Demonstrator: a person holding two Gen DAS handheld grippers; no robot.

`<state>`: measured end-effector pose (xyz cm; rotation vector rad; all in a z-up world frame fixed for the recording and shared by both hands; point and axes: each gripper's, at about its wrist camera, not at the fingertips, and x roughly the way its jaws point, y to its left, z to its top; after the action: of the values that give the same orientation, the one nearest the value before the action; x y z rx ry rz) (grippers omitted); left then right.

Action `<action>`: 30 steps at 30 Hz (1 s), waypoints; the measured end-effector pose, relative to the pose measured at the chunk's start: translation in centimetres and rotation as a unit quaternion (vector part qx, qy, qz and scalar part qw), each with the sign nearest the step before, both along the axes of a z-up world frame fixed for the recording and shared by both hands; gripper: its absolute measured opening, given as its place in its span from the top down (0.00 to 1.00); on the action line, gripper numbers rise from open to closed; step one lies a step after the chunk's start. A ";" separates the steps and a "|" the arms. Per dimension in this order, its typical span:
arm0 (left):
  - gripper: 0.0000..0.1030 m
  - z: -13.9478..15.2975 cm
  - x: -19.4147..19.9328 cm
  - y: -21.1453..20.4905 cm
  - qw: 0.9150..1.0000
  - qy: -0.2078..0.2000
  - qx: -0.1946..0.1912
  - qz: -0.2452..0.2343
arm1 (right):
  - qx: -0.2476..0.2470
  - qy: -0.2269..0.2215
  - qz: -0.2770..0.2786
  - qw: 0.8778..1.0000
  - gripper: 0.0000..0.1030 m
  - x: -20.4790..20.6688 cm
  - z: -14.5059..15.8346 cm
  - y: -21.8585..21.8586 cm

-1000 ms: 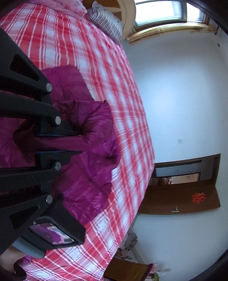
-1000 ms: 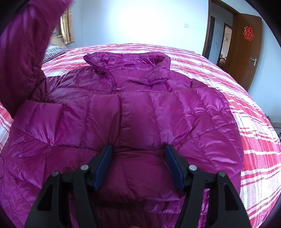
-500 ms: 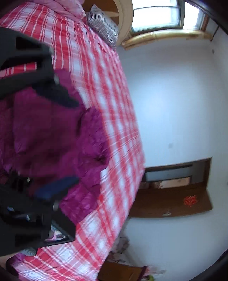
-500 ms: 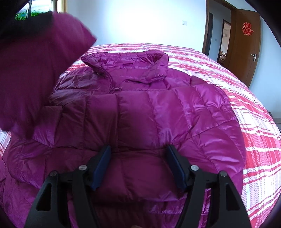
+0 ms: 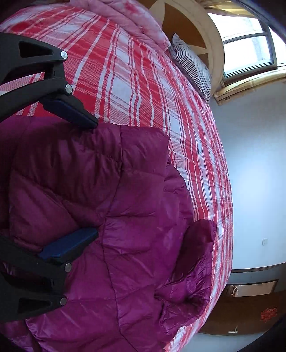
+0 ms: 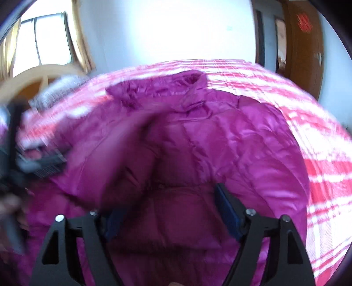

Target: Fold large clothes

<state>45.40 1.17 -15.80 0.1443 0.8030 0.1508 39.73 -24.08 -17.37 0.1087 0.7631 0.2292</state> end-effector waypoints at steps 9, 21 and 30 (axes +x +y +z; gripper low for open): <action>0.10 -0.7 0.2 0.2 1.000 0.004 -0.026 0.001 | 0.035 -0.095 -0.026 0.995 0.33 -1.9 8.9 0.2; 0.08 0.4 -0.8 1.3 0.999 -0.017 -0.036 0.023 | -0.028 0.009 0.035 0.999 0.49 4.3 0.2 5.3; 0.08 5.2 -0.1 -1.4 0.995 -0.071 -0.045 -0.051 | -0.012 0.008 0.032 0.999 0.49 4.3 -0.1 5.0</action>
<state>45.25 -0.24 -10.62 0.0886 0.6572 0.0283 43.99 -19.10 -17.45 0.0641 0.7865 0.2793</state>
